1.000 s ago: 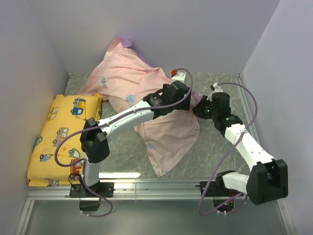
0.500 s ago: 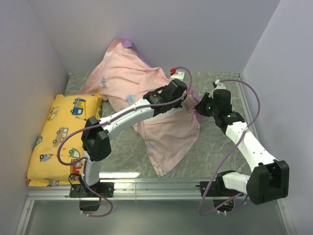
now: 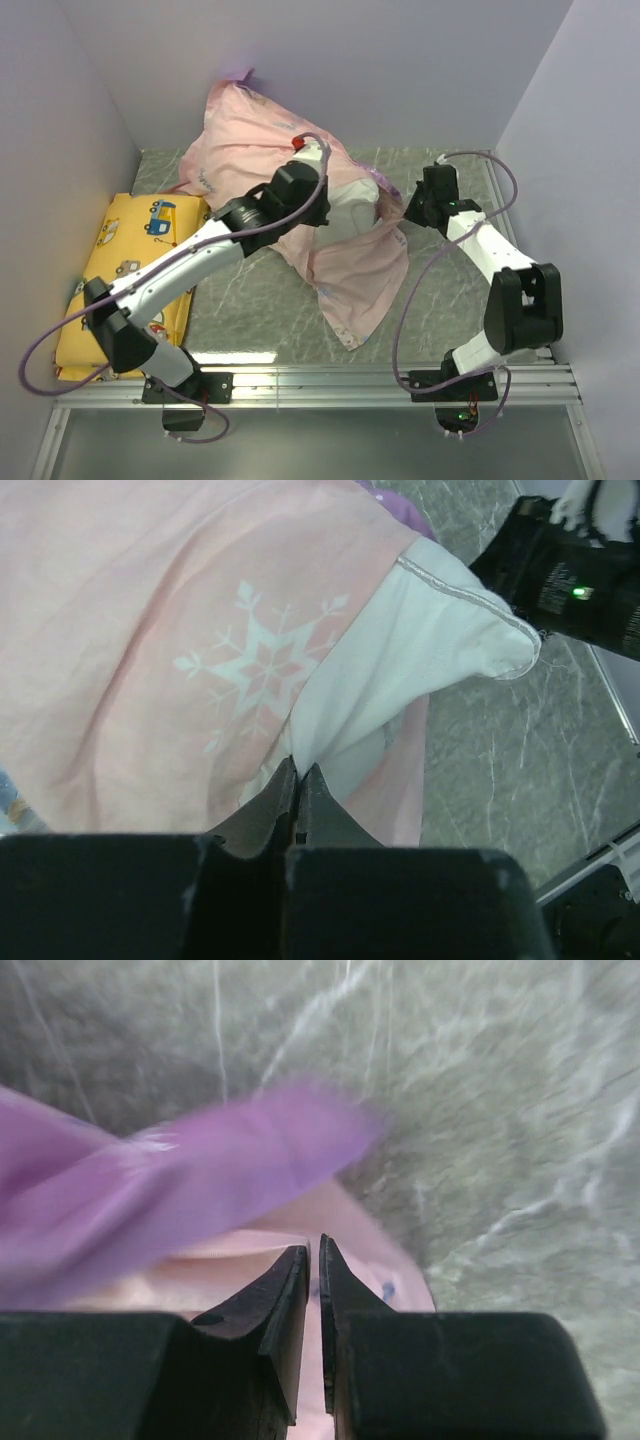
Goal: Remove the pillowcase from the pillow
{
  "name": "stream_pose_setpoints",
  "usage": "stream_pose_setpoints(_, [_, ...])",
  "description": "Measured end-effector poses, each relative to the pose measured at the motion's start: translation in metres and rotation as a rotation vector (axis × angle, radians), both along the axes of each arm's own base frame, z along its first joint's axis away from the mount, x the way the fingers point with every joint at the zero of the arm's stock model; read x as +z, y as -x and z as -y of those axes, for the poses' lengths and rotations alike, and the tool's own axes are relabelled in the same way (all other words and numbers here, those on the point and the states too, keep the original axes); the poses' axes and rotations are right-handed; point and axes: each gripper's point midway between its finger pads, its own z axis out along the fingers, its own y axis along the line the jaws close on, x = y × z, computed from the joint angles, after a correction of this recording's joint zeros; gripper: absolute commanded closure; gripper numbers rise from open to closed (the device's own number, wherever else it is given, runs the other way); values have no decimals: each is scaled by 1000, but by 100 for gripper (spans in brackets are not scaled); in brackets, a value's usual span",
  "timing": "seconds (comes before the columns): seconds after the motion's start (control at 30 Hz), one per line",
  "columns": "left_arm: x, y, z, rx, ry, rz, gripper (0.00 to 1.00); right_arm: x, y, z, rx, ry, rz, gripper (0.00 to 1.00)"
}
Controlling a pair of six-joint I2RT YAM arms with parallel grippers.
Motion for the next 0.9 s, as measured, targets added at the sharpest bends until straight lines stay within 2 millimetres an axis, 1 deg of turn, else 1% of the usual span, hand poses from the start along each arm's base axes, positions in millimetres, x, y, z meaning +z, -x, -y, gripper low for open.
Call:
stream_pose_setpoints(0.07, [7,6,-10,0,27,8,100,-16,-2,-7,13,-27,-39,87])
stream_pose_setpoints(0.1, [9,8,-16,2,38,7,100,-20,-2,-10,23,-42,-51,86])
stream_pose_setpoints(0.13, [12,10,-20,3,49,6,100,-25,-2,-16,40,-64,-64,84])
stream_pose_setpoints(0.17, [15,9,-22,5,61,10,100,-27,-2,-20,57,-84,-70,79])
stream_pose_setpoints(0.23, [21,3,-24,16,85,24,100,-27,-2,-28,92,-117,-61,73])
stream_pose_setpoints(0.27, [25,1,-23,18,98,34,100,-26,-1,-31,104,-127,-54,66])
stream_pose_setpoints(0.33, [29,-8,-20,29,114,42,100,-22,0,-33,119,-132,-42,59])
stream_pose_setpoints(0.37, [33,-13,-16,32,123,47,100,-17,1,-32,123,-129,-33,49])
stream_pose_setpoints(0.43, [42,-28,-1,38,151,62,100,-3,3,-30,127,-120,5,38])
stream_pose_setpoints(0.5, [45,-42,12,43,164,73,100,16,10,-27,126,-112,57,36])
stream_pose_setpoints(0.57, [42,-55,23,46,165,74,100,38,24,-24,125,-115,117,32])
stream_pose_setpoints(0.67, [28,-68,37,42,149,54,100,84,49,-26,142,-120,250,26])
stream_pose_setpoints(0.73, [20,-72,43,36,143,41,100,111,65,-40,190,-127,336,24])
stream_pose_setpoints(0.8, [17,-73,48,29,147,29,100,134,80,-61,270,-141,415,23])
stream_pose_setpoints(0.83, [17,-74,51,26,151,25,100,141,87,-73,313,-149,446,21])
stream_pose_setpoints(0.9, [22,-77,54,25,161,26,100,143,97,-92,383,-159,476,20])
